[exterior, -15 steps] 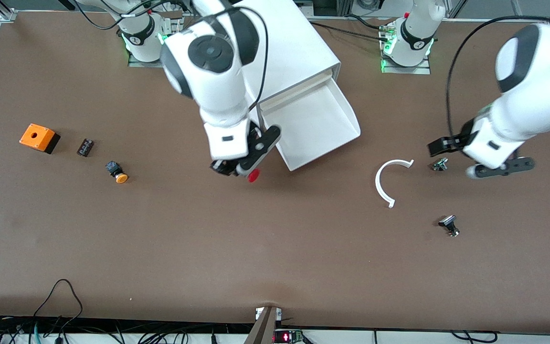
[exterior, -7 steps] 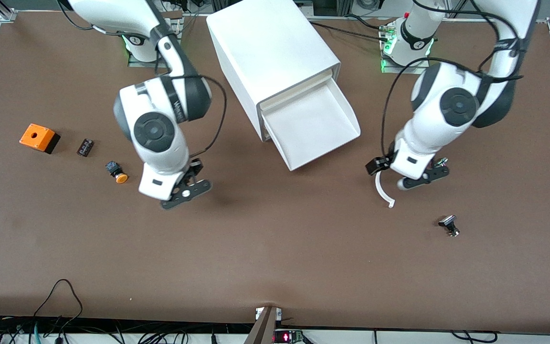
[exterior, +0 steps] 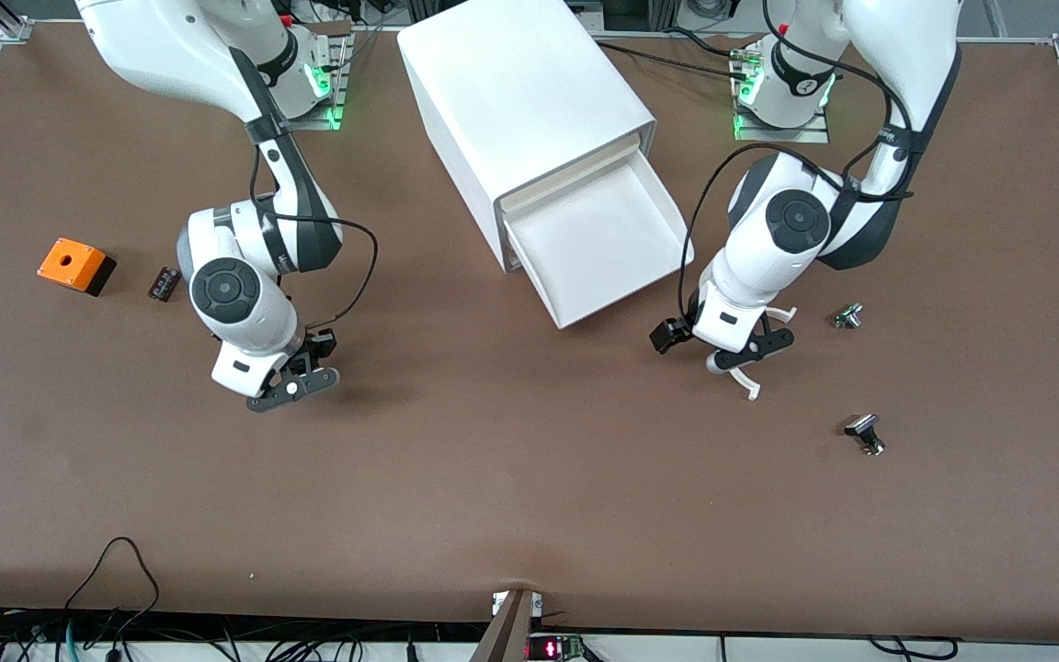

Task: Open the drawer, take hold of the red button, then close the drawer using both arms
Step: 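Carry the red button toward the yellow button while the left gripper pushes the drawer, then set the red button on the table while the left gripper shuts the drawer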

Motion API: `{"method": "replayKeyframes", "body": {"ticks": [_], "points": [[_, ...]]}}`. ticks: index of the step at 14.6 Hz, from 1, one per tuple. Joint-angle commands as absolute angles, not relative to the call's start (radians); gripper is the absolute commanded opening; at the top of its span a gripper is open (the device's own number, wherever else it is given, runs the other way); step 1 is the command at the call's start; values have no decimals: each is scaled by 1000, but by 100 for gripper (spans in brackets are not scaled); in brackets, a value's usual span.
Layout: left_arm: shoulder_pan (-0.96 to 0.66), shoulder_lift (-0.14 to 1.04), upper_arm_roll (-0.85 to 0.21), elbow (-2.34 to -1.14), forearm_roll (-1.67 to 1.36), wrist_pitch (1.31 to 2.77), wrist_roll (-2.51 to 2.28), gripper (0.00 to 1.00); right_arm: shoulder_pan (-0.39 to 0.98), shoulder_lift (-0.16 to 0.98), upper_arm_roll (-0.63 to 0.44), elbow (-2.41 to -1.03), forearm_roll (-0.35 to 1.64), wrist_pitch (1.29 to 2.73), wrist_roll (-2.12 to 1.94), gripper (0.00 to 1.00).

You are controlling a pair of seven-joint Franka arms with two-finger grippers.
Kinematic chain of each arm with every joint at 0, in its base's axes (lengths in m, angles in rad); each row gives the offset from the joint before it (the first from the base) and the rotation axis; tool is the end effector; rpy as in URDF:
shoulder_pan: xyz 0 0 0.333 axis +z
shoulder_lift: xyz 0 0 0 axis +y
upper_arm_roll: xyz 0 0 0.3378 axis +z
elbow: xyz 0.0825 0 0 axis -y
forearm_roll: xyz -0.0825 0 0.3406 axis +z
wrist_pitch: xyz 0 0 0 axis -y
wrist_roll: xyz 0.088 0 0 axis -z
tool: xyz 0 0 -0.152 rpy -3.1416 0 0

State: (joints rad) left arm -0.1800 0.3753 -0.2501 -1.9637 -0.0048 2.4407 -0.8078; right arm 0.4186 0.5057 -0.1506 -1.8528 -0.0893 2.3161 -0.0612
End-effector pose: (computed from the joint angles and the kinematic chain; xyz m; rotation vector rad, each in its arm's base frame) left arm 0.5540 -0.2460 0.3040 2.9390 0.6005 0.0570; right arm 0.5944 0.1643 0.2534 2.9383 0.6084 -0.0363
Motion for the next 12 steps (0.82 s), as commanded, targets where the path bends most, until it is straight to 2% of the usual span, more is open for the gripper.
{"method": "replayKeyframes", "body": {"ticks": [1, 2, 3, 4, 5, 6, 9, 12], "points": [[-213, 382, -245, -1970, 53, 2453, -906, 100, 416, 446, -137, -2066, -92, 2527, -66, 19], [-230, 390, -245, -1970, 87, 2453, -948, 100, 416, 469, -137, -2095, -92, 2593, -57, 20], [-244, 397, -245, -1971, 112, 2453, -994, 100, 416, 485, -137, -2115, -92, 2638, -54, 28], [-258, 399, -245, -1979, 115, 2451, -1026, 100, 416, 494, -137, -2121, -91, 2652, -52, 58], [-265, 399, -250, -1996, 115, 2448, -1038, 100, 416, 494, -137, -2121, -91, 2646, -51, 95], [-267, 397, -261, -2015, 115, 2448, -1039, 100, 416, 488, -137, -2121, -91, 2643, -64, 100], [-267, 388, -308, -2060, 114, 2445, -1061, 100, 416, 450, -127, -2091, -91, 2603, -61, 100], [-262, 379, -362, -2069, 112, 2413, -1118, 100, 408, 411, -130, -1966, -91, 2437, -61, 100]]}}
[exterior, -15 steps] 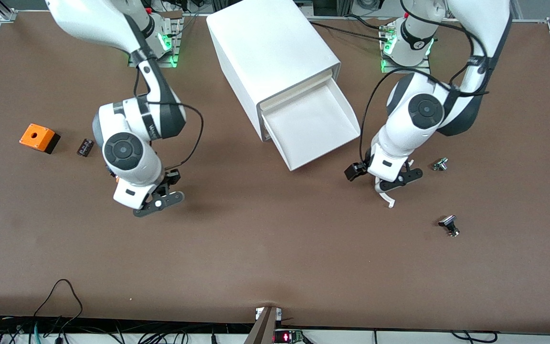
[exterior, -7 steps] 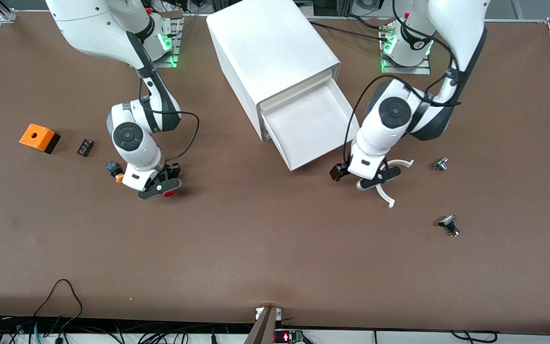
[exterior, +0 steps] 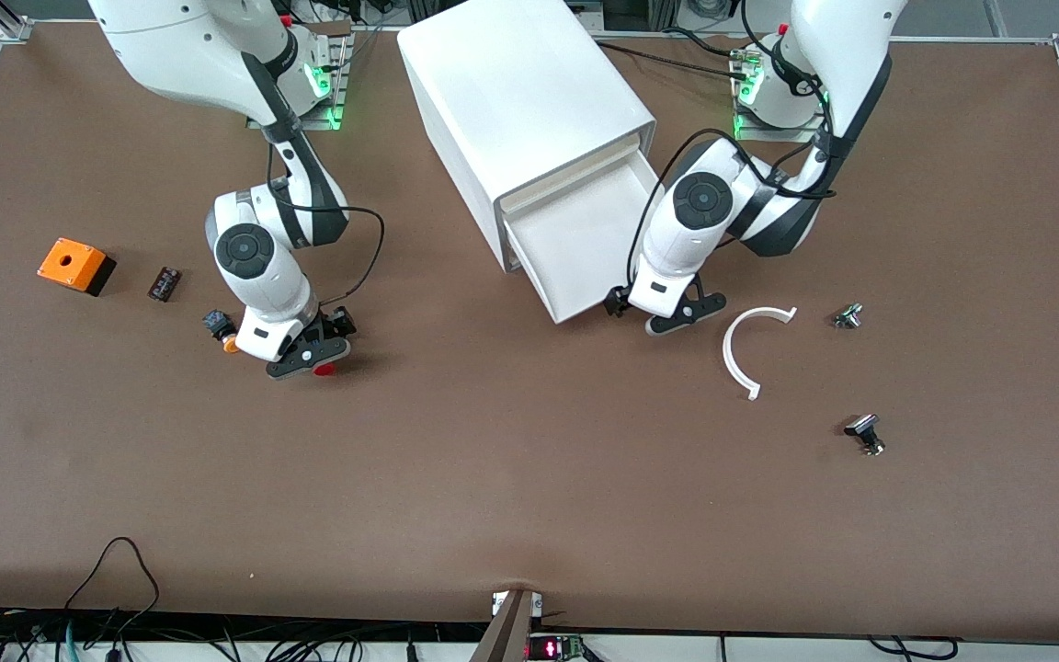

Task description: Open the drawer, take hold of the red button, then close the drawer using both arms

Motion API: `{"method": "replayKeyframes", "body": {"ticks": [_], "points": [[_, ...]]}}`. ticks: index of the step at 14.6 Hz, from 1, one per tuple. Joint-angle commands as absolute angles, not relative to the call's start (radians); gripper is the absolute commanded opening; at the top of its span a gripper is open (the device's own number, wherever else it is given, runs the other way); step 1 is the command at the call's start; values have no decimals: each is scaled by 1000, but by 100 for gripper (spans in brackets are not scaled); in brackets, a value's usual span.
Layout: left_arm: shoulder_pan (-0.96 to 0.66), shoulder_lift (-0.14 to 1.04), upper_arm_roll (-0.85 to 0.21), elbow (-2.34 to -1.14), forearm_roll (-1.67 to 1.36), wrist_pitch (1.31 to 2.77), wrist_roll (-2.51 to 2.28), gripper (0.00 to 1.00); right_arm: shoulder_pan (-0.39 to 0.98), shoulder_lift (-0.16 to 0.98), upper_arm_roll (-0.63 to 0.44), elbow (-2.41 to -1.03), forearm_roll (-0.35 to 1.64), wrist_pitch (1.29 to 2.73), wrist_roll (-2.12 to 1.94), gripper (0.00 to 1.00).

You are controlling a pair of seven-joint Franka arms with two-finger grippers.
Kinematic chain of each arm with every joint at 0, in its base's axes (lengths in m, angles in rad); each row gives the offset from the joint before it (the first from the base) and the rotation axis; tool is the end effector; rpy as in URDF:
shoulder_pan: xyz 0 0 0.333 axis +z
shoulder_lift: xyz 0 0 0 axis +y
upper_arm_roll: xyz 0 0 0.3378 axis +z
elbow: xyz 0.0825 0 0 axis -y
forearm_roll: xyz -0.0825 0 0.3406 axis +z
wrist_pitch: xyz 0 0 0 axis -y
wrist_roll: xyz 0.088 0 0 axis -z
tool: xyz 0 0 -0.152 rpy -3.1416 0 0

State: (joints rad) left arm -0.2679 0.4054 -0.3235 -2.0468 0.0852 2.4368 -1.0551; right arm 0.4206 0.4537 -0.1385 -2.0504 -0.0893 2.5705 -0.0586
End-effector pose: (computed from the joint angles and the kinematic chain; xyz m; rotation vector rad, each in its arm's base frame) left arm 0.4828 -0.3153 0.2584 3.0178 0.6493 -0.0706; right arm 0.5659 0.1654 0.2325 2.9666 0.6481 0.1225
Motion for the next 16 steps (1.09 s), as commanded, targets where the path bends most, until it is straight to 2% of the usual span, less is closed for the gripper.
{"method": "replayKeyframes", "body": {"ticks": [1, 3, 5, 8, 10, 13, 16], "points": [[-261, 367, -382, -2080, 112, 2404, -1164, 100, 405, 414, -130, -1891, -91, 2343, -60, 100], [-252, 350, -440, -2106, 109, 2398, -1235, 100, 405, 414, -130, -1777, -63, 2203, -57, 100], [-250, 345, -486, -2121, 104, 2393, -1279, 100, 405, 405, -132, -1700, 15, 2111, -60, 100], [-249, 342, -535, -2141, 100, 2391, -1345, 100, 384, 393, -133, -1594, 26, 1988, -60, 100], [-242, 337, -564, -2143, 100, 2355, -1364, 100, 319, 370, -103, -1559, 28, 1930, -63, 100], [-229, 322, -597, -2143, 69, 2306, -1358, 100, 140, 351, 56, -1488, 17, 1824, -61, 100], [-221, 322, -623, -2143, 25, 2295, -1353, 100, 71, 289, 60, -1483, 17, 1770, -72, 100]]}}
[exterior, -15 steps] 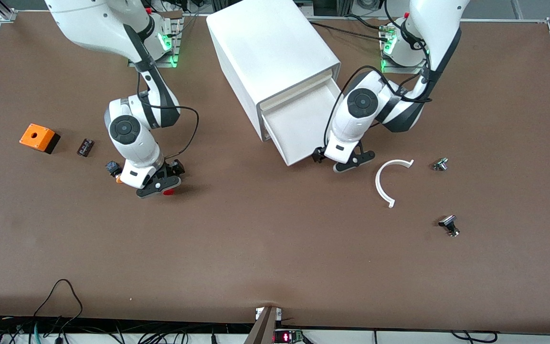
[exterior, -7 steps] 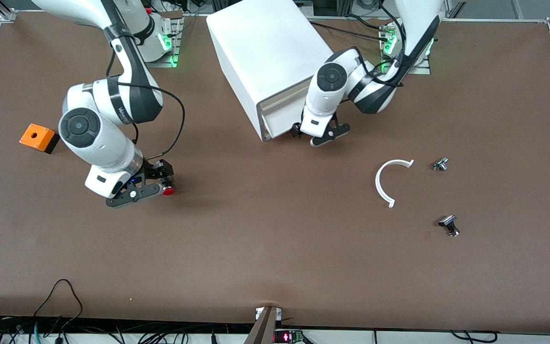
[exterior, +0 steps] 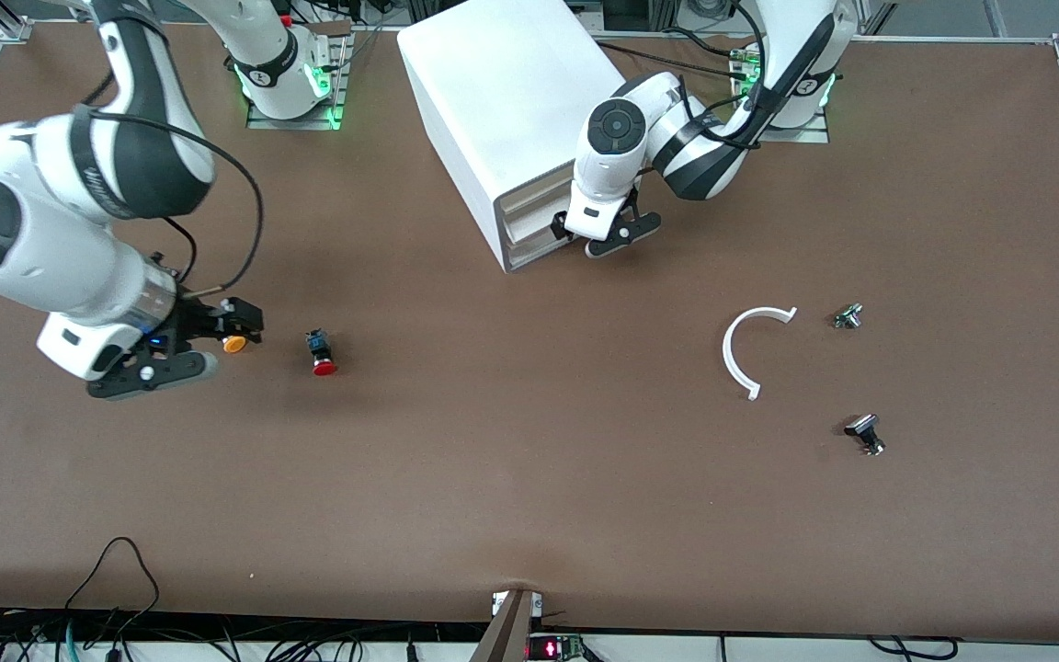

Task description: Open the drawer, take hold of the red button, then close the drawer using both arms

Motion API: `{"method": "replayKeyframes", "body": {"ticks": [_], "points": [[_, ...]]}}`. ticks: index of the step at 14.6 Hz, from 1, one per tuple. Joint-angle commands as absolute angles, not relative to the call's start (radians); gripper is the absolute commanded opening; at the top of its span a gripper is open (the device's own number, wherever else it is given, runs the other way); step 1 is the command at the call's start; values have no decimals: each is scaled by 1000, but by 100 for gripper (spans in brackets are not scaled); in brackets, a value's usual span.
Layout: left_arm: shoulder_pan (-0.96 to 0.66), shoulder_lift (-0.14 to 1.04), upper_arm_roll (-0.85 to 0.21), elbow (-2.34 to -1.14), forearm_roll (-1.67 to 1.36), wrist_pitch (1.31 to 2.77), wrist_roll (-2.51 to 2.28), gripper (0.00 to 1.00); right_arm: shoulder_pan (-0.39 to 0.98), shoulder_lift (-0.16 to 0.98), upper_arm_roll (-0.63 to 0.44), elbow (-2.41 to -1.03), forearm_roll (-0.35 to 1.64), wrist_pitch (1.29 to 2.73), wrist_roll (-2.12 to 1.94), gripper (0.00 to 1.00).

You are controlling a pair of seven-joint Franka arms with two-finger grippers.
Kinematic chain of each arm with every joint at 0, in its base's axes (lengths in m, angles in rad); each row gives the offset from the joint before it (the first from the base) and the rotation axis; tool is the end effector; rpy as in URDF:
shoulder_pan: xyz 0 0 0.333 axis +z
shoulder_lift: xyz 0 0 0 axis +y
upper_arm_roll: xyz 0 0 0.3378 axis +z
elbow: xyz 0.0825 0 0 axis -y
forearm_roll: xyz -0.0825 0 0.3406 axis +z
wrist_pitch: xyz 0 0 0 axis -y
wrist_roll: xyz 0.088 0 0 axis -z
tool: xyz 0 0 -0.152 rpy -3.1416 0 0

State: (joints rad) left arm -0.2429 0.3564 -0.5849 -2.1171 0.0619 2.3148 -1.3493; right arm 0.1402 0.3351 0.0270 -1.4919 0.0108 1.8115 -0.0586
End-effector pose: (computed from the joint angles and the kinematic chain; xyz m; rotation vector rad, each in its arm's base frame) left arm 0.3692 -0.3917 0.2709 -3.0185 -0.7656 0.2796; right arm 0.6164 0.1033 0.4651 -3.1038 -0.3455 0.0256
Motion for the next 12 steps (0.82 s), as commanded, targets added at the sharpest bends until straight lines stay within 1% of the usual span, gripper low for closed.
{"method": "replayKeyframes", "body": {"ticks": [1, 3, 5, 7, 10, 12], "points": [[-221, 322, -635, -2143, 12, 2284, -1353, 100, 42, 263, 61, -1489, 18, 1764, -77, 100], [-219, 322, -638, -2143, -8, 2267, -1351, 100, 5, 224, 58, -1485, 17, 1711, -83, 100], [-190, 319, -637, -2140, -8, 2261, -1347, 100, -2, 219, 31, -1462, 17, 1596, -101, 100], [-138, 302, -623, -2126, -2, 2264, -1248, 100, -2, 222, -20, -1386, 18, 1530, -156, 100], [-100, 275, -514, -2083, -2, 2257, -1030, 100, -8, 225, -78, -1378, 17, 1519, -259, 100], [-72, 253, -460, -2037, 2, 2211, -883, 100, -8, 225, -89, -1378, 17, 1519, -307, 100]]}}
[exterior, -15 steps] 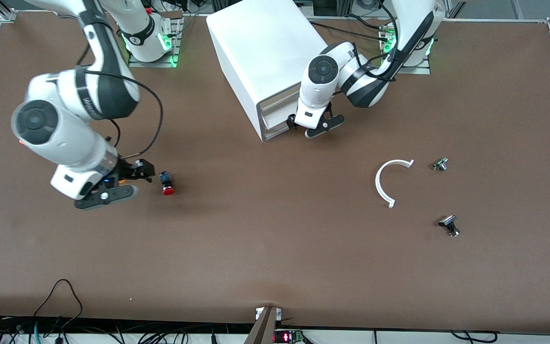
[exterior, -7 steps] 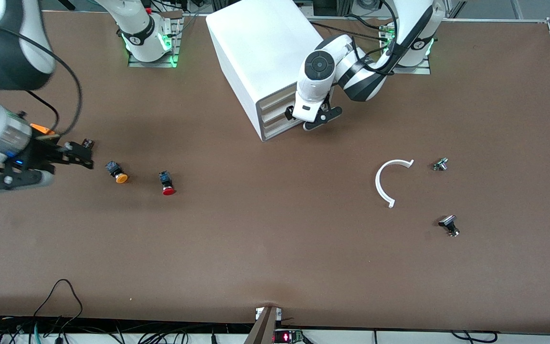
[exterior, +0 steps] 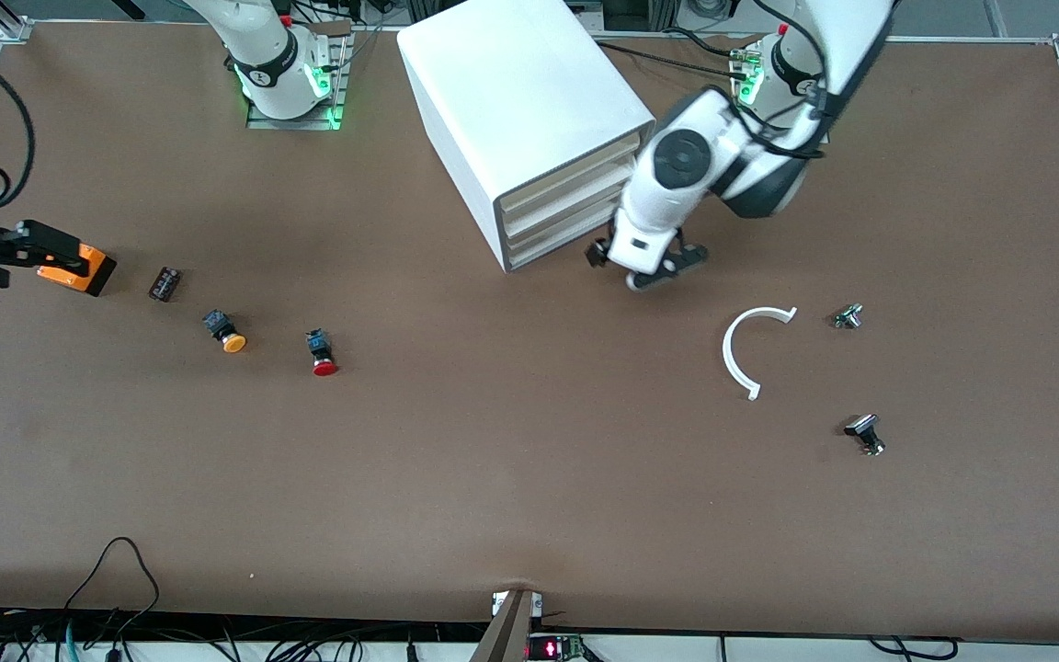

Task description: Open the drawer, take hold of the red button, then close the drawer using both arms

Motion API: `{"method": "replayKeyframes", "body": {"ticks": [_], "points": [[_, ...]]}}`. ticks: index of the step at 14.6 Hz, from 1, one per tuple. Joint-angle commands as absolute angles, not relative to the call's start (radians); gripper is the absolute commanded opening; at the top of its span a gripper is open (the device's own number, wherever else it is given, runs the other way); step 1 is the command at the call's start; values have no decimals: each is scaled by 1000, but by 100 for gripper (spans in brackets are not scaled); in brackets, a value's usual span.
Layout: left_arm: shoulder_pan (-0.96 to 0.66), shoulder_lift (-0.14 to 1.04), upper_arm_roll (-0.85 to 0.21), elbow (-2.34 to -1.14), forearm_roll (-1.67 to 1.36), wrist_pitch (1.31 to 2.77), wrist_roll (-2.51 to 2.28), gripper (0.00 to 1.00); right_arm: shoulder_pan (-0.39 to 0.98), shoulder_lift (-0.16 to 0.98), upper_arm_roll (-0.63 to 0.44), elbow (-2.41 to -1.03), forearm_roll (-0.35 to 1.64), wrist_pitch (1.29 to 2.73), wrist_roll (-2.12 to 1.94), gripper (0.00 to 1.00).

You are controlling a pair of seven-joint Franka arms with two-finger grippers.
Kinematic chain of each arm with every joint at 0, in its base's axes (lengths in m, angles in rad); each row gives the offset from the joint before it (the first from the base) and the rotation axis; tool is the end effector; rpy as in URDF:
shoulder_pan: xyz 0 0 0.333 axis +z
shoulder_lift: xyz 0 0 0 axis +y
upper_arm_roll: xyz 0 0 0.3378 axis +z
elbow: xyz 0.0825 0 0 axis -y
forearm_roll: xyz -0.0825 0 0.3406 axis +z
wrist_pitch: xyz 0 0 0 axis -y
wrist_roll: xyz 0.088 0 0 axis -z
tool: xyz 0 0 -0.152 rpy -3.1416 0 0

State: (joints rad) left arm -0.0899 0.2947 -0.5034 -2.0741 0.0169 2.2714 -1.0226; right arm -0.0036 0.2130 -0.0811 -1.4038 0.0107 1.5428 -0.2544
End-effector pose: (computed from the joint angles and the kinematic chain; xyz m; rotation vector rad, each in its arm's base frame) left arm 0.4583 -0.3004 0.3054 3.0177 0.6622 -0.2084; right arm 0.5709 -0.0420 0.5547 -3.1221 -0.2673 0.1150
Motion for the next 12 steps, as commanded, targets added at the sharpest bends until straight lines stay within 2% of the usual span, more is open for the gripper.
{"method": "replayKeyframes", "body": {"ticks": [1, 8, 12], "points": [[-58, 238, -437, -2011, 5, 2169, -800, 100, -6, 222, -89, -1378, 15, 1517, -311, 100], [12, 95, -258, -1810, 8, 1811, -456, 100, 20, 218, -75, -1378, -12, 1476, -388, 100], [-6, -4, -152, -1761, 9, 1718, -311, 100, 41, 209, -106, -1376, -19, 1489, -334, 100]]}}
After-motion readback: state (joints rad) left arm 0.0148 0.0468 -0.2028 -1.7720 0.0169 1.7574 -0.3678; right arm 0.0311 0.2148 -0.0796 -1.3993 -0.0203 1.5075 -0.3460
